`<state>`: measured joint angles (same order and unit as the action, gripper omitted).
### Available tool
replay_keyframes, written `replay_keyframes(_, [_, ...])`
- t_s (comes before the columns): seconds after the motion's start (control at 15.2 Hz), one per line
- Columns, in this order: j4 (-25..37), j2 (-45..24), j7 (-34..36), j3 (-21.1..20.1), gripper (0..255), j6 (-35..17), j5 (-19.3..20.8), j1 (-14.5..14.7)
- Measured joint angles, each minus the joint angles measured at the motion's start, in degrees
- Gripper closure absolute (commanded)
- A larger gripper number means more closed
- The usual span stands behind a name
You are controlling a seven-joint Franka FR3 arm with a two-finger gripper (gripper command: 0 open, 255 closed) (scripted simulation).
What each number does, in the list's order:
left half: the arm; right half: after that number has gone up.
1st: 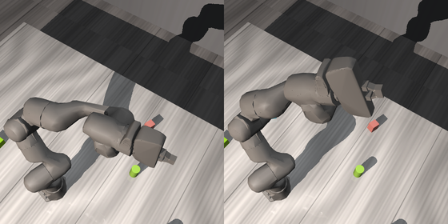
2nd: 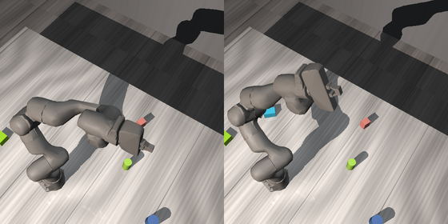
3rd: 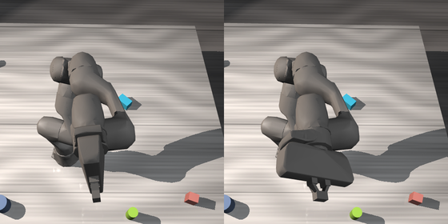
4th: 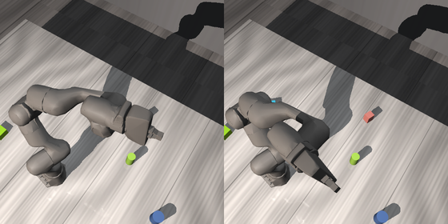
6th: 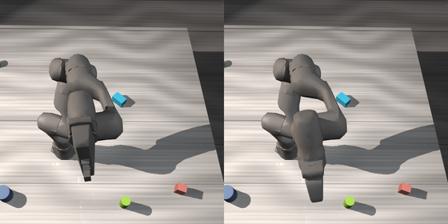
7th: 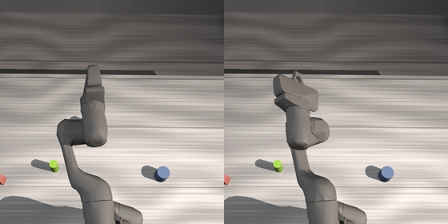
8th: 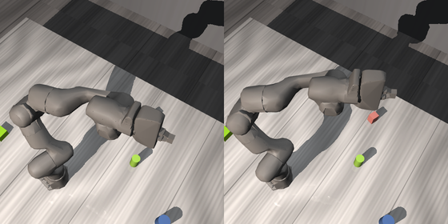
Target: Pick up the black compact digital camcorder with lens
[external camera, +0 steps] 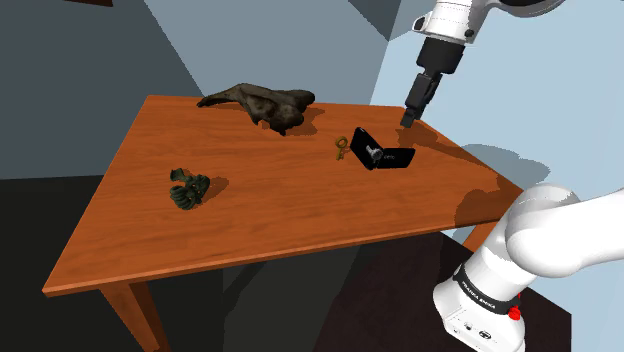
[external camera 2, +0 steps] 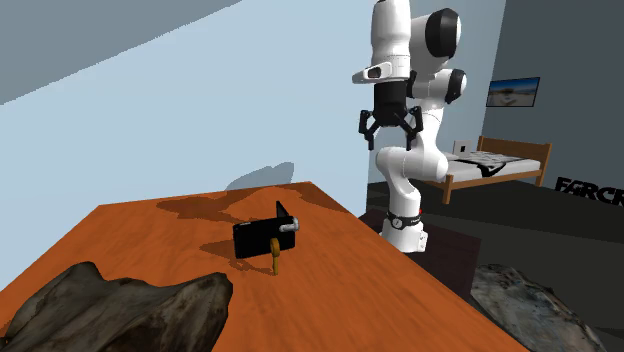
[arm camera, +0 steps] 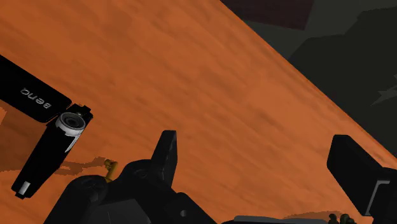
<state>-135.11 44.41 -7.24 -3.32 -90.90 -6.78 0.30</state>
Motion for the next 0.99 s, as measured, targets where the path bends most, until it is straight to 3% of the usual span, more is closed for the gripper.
replay_keyframes(0.2, [-0.65, -0.93, -1.06, 0.83, 0, -1.5, 0.68, -0.45])
replay_keyframes(0.99, [-3.91, -14.84, -12.14, 9.99, 0, -18.44, 6.39, -4.95])
